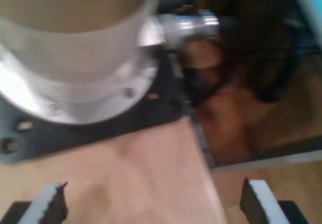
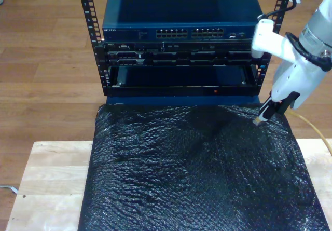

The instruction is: Grab the cable and plug it in

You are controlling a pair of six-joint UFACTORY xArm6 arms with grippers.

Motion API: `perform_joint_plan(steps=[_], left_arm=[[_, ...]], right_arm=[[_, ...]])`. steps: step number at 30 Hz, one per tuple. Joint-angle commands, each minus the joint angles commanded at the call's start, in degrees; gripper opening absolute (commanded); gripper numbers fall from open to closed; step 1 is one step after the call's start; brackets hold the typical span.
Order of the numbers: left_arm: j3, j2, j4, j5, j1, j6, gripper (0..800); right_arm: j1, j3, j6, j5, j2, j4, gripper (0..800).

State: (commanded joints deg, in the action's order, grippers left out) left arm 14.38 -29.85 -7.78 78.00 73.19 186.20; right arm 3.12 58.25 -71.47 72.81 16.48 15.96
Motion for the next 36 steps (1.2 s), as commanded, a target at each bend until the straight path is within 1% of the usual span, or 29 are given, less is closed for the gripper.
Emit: perform_joint_plan(steps=[3, 5, 7, 10, 12, 17, 22, 27, 30, 33, 36], left_arm=[[-0.5, 0.1, 0.1, -0.6, 1.6, -1.6, 799], [-1.5, 0.1, 0.1, -2.2, 3.3, -2.0, 799], [-3.5, 0.1, 0.0, -6.2, 3.7, -2.1, 799], [-7.8, 0.6, 0.0, -13.3, 3.7, -2.1, 800], [-8.4, 0.5, 0.0, -15.8, 3.8, -2.2, 800], [-8.3, 0.7, 0.2, -15.7, 3.8, -2.0, 800], [-8.3, 0.7, 0.1, -15.6, 4.0, -2.0, 800], [-8.3, 0.7, 0.2, -15.6, 4.0, -2.0, 800], [-8.3, 0.7, 0.2, -15.6, 4.0, -2.0, 800], [-8.3, 0.7, 0.2, -15.6, 4.0, -2.0, 800], [-8.3, 0.7, 0.2, -15.6, 4.0, -2.0, 800]], right_arm=[[2.1, -0.4, 0.2, -3.1, 0.0, -1.5, 0], [3.1, -1.5, 0.3, -4.0, -0.5, -2.1, 0], [3.1, -1.7, 0.3, -4.8, -2.2, -2.1, 0], [3.1, -2.7, 0.2, -6.3, -3.6, -2.3, 0], [3.0, -4.5, 0.0, -7.2, -3.6, -2.5, 0], [2.9, -7.1, -0.1, -12.1, -3.3, -5.3, 0], [3.7, -9.3, 0.2, -13.7, -1.8, -8.4, 0], [5.7, -12.0, 0.0, -22.8, -1.6, -12.0, 0], [7.3, -12.9, -0.1, -26.8, -1.0, -14.9, 1], [7.6, -13.3, 0.4, -28.2, -1.0, -19.7, 1], [7.7, -15.6, 0.5, -33.4, -1.5, -23.6, 1]])
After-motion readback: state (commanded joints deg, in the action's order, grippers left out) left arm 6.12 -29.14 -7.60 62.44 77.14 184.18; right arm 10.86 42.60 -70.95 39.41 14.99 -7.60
